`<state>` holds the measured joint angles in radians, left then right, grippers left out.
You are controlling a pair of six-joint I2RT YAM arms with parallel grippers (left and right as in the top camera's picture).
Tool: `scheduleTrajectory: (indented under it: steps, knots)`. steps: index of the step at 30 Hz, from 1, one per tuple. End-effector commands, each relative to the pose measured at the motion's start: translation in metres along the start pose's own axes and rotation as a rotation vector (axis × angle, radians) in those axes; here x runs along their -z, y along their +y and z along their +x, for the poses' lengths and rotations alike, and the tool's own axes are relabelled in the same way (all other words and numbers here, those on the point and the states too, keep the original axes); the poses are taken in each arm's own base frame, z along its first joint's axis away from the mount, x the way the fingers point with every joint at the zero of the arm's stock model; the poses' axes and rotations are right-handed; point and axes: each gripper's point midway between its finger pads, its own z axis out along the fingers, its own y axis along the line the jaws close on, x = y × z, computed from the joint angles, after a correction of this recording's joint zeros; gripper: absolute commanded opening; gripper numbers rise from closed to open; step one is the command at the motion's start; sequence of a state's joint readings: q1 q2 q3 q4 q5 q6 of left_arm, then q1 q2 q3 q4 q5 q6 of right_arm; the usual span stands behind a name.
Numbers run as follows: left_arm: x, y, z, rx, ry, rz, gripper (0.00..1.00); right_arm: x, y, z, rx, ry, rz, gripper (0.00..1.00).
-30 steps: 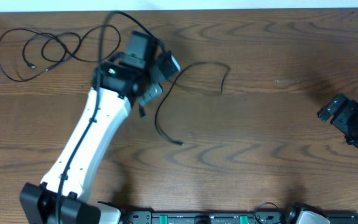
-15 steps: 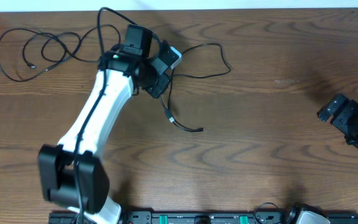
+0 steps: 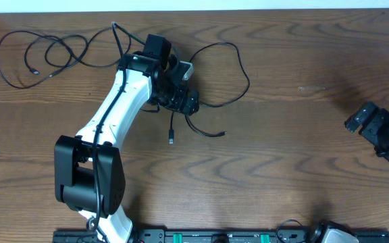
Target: Untangle cables
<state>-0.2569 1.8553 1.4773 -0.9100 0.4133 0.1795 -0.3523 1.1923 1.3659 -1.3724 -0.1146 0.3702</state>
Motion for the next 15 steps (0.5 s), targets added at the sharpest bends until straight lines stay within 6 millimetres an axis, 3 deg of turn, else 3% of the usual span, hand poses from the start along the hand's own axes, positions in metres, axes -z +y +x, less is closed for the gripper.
scheduleTrajectory:
  steps: [1, 6, 11, 15]
  knots:
    - [-0.004, -0.001, -0.002, 0.113, -0.005, 0.023, 0.97, 0.002, -0.001, -0.002, 0.008, -0.009, 0.003, 0.99]
    - [-0.005, 0.007, -0.021, 0.174, -0.080, -0.011, 0.97, 0.002, -0.001, -0.002, 0.008, -0.009, 0.003, 0.99]
    - [0.002, 0.048, -0.040, 0.159, -0.173, -0.245, 0.96, 0.002, -0.001, -0.002, 0.008, -0.009, 0.003, 0.99]
    - [0.005, 0.056, -0.043, 0.160, -0.187, -0.290, 0.96, 0.002, -0.001, -0.002, 0.008, -0.009, 0.003, 0.99]
